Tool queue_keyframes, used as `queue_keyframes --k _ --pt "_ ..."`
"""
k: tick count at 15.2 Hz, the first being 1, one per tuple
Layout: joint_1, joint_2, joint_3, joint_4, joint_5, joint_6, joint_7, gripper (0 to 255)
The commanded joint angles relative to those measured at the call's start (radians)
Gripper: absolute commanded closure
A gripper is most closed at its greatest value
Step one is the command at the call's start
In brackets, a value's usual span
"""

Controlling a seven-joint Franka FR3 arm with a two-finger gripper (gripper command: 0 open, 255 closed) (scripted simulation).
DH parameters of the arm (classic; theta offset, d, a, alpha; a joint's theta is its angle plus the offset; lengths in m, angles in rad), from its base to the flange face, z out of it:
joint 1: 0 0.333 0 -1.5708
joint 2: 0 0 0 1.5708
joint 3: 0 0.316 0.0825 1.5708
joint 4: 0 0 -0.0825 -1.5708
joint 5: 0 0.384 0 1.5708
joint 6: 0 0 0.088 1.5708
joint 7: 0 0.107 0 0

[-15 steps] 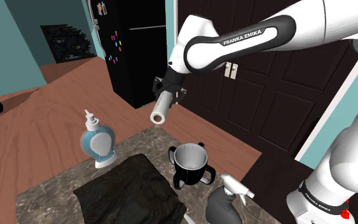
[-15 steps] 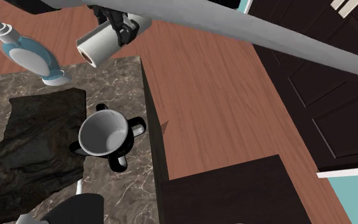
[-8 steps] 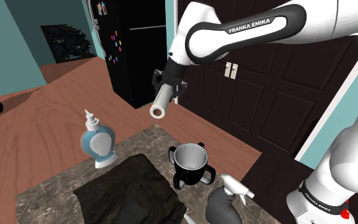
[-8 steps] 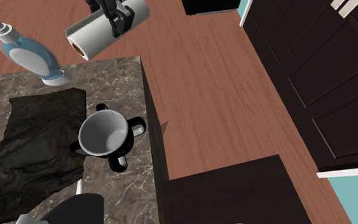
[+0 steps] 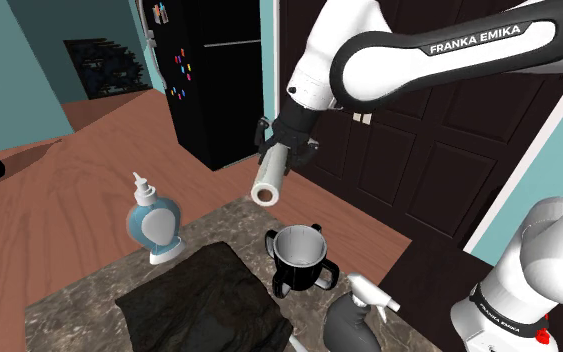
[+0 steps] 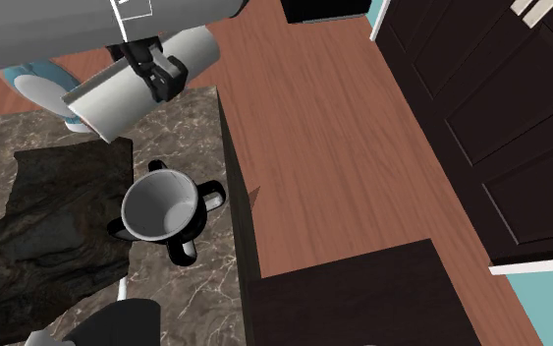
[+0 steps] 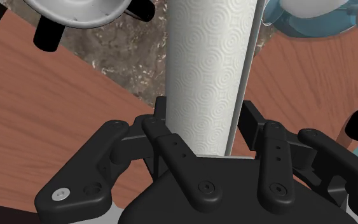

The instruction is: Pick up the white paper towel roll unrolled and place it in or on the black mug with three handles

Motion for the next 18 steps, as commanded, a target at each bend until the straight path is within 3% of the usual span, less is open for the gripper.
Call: queue_keyframes --k 1,10,18 --pt "0.017 -0.055 0.016 -0.039 0.013 -0.009 0.029 255" --pt "0.111 -0.318 0.076 -0.192 0.087 -0.088 0.148 255" --pt "0.121 -0.305 0.098 -0.289 0.109 0.022 0.136 255"
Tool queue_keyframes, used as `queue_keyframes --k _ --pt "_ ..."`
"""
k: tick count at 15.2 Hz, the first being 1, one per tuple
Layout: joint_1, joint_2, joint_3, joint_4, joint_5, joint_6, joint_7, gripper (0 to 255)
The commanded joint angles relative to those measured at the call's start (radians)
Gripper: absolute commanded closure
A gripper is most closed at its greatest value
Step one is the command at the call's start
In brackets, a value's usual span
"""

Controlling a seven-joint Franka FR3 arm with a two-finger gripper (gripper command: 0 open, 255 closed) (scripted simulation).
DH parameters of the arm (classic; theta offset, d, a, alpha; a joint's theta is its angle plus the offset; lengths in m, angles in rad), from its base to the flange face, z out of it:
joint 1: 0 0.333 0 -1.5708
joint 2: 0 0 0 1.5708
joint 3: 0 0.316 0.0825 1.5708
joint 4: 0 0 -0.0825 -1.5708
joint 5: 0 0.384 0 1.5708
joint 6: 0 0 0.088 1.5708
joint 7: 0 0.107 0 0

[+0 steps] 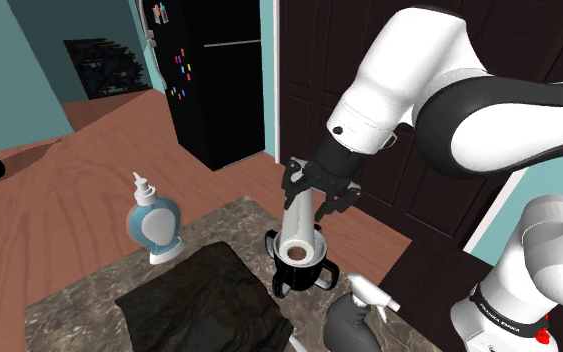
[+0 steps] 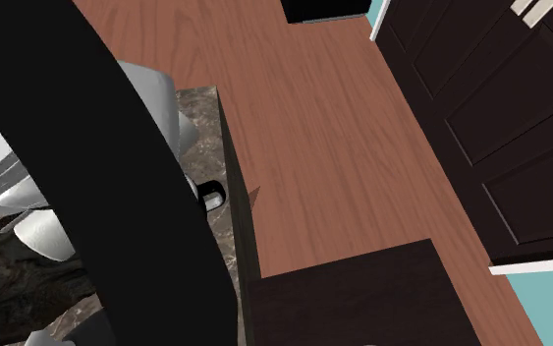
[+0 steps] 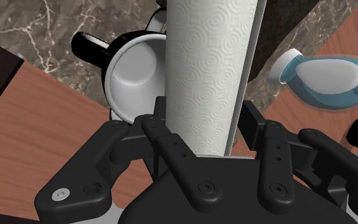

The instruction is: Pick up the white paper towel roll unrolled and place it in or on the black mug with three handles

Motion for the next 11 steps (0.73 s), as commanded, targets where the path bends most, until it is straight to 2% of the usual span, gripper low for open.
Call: queue_keyframes --k 1,11 --pt "0.003 0.003 0.004 -0.025 0.006 0.028 -0.005 255" --pt "0.013 0.051 0.038 -0.129 0.034 0.179 -0.019 255"
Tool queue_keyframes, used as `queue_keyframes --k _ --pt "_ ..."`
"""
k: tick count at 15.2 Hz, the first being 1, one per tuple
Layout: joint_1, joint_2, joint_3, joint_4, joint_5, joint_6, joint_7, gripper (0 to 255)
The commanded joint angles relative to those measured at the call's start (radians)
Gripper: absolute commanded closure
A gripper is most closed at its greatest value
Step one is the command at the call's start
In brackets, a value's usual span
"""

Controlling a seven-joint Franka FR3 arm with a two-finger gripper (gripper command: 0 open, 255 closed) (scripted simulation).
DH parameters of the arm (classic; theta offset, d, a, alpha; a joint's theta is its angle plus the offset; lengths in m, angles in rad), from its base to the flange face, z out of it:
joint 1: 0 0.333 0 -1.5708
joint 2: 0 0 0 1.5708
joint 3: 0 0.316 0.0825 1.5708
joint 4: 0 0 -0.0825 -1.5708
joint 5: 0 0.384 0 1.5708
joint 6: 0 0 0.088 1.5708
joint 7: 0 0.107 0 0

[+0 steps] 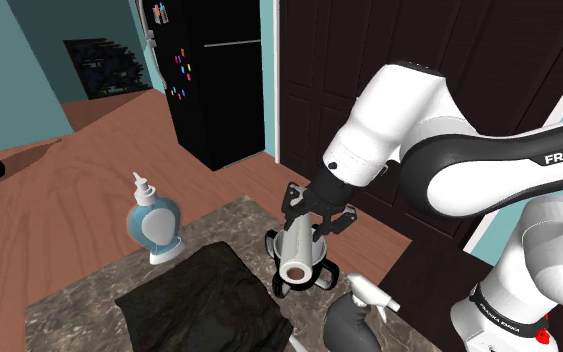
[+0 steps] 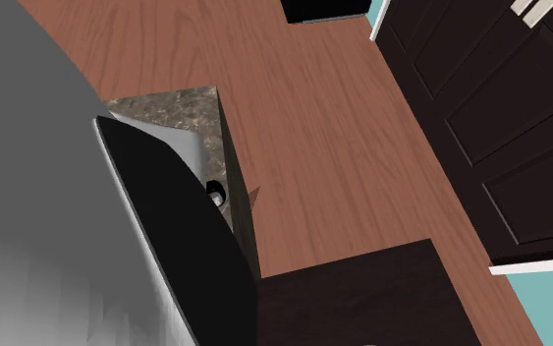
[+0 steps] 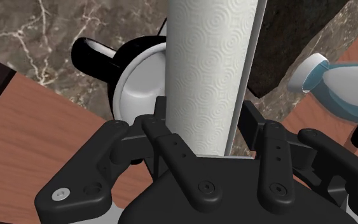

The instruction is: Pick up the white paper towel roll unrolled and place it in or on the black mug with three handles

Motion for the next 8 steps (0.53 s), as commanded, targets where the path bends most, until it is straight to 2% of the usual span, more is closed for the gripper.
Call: queue_keyframes --k 1,7,8 --pt "0.002 0.005 0.004 -0.013 0.004 0.018 -0.001 255" --pt "0.002 0.005 0.004 -0.013 0.004 0.018 -0.001 255" --pt "0.002 0.005 0.004 -0.012 0.004 0.018 -0.001 0"
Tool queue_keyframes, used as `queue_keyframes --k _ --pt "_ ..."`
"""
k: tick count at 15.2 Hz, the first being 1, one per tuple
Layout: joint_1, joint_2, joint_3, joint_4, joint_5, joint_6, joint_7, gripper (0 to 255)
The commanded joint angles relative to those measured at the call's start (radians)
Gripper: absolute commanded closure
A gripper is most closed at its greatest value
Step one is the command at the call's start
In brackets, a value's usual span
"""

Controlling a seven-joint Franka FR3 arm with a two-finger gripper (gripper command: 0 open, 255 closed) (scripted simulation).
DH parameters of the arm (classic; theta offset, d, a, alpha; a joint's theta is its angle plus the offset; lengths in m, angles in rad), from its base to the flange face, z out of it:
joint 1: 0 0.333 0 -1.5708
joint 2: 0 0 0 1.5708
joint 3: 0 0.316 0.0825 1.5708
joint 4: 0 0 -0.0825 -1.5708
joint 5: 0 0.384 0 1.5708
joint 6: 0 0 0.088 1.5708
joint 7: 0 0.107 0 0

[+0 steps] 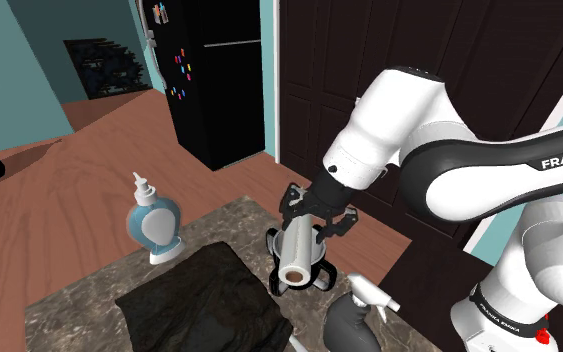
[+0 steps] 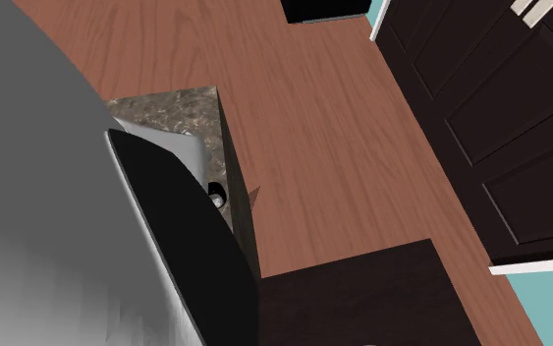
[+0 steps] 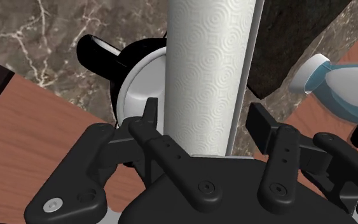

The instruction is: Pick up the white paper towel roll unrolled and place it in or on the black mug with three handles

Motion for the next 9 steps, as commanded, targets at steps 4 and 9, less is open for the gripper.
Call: queue_keyframes --k 4,9 --pt "0.0 0.0 0.0 0.0 0.0 -0.001 0.001 0" --pt "0.014 -0.107 -0.052 0.038 -0.006 -0.15 -0.003 0"
